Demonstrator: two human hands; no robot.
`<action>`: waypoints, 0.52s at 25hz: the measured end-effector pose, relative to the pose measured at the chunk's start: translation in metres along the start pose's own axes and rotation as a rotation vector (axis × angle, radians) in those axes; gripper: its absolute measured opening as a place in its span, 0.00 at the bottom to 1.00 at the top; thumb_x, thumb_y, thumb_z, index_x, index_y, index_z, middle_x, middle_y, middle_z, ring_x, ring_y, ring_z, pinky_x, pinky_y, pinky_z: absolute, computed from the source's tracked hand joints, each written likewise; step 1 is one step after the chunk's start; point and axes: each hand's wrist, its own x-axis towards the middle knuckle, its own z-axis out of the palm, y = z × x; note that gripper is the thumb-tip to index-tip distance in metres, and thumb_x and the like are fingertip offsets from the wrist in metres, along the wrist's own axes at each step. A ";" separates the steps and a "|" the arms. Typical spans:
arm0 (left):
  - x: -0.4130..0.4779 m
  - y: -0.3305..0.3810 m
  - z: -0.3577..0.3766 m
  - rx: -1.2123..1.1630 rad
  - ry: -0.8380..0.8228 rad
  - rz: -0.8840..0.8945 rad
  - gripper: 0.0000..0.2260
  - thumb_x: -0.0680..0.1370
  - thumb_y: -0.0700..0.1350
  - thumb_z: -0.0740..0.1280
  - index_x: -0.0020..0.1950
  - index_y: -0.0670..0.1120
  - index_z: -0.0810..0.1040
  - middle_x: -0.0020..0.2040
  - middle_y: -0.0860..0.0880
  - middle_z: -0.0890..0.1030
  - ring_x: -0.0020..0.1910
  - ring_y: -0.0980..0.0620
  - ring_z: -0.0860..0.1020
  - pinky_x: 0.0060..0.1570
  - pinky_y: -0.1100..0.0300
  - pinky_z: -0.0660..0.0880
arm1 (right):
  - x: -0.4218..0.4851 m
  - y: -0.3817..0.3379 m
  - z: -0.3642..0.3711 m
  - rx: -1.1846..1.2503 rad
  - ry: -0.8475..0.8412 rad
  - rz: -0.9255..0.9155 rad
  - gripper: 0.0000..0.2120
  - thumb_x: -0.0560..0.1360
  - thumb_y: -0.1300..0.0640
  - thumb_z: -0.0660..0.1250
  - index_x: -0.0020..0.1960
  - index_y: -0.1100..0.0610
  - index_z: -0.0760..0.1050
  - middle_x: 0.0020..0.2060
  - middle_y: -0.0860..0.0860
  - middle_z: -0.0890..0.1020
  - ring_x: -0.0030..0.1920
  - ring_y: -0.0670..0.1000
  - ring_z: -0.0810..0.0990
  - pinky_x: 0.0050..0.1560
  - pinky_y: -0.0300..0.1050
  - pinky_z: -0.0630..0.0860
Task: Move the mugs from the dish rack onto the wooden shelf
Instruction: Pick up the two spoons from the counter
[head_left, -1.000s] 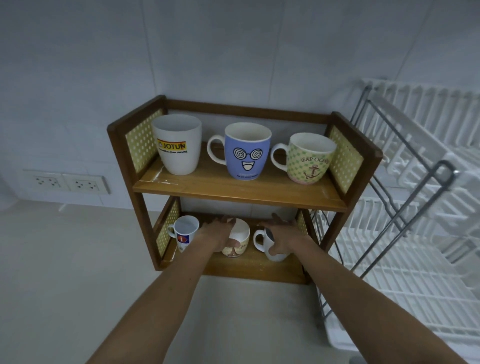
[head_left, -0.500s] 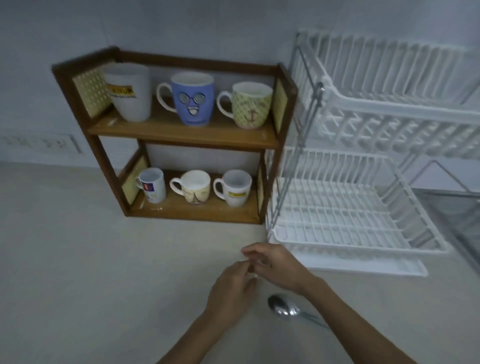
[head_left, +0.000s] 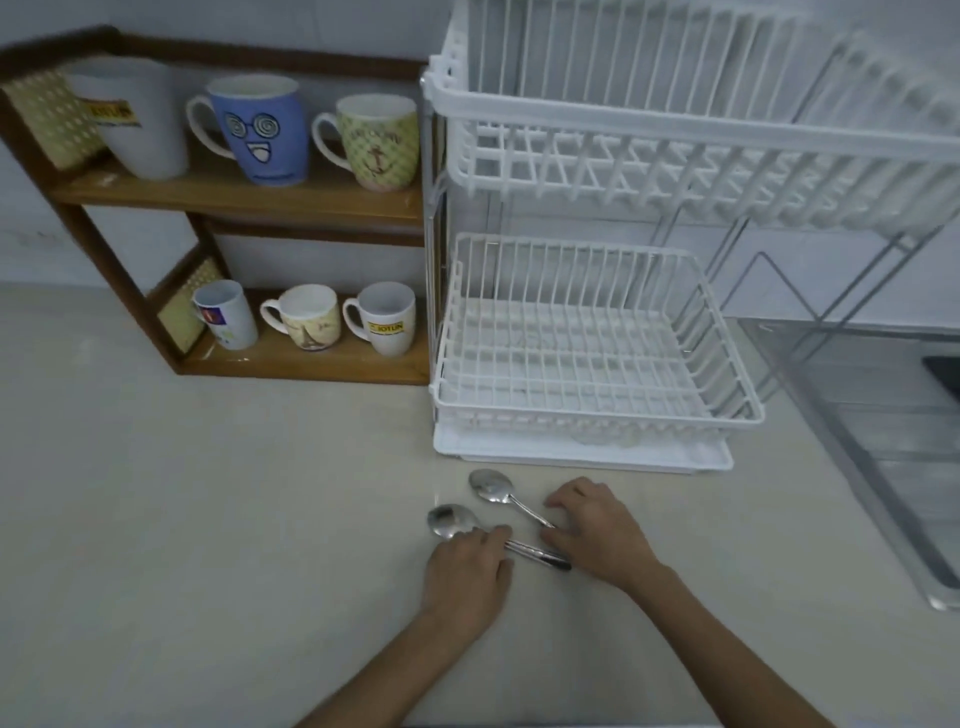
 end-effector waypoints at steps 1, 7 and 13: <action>0.000 0.004 0.001 0.009 0.017 -0.028 0.16 0.79 0.53 0.54 0.65 0.53 0.70 0.56 0.49 0.79 0.55 0.47 0.77 0.51 0.54 0.72 | 0.000 -0.002 0.001 -0.032 0.001 -0.019 0.17 0.72 0.47 0.69 0.60 0.50 0.76 0.56 0.47 0.76 0.57 0.52 0.73 0.56 0.45 0.71; -0.007 0.005 -0.009 0.136 -0.025 -0.287 0.17 0.79 0.55 0.56 0.62 0.46 0.70 0.59 0.45 0.76 0.57 0.44 0.75 0.52 0.53 0.72 | 0.008 -0.024 -0.003 -0.013 -0.099 -0.033 0.07 0.73 0.56 0.64 0.49 0.58 0.75 0.47 0.55 0.80 0.48 0.57 0.78 0.46 0.48 0.75; -0.015 -0.011 -0.041 0.026 -0.156 -0.535 0.19 0.79 0.39 0.56 0.70 0.43 0.62 0.61 0.40 0.73 0.59 0.41 0.75 0.55 0.52 0.73 | 0.011 -0.019 -0.038 0.273 -0.267 -0.096 0.04 0.68 0.60 0.68 0.40 0.52 0.79 0.34 0.47 0.83 0.36 0.46 0.81 0.36 0.36 0.72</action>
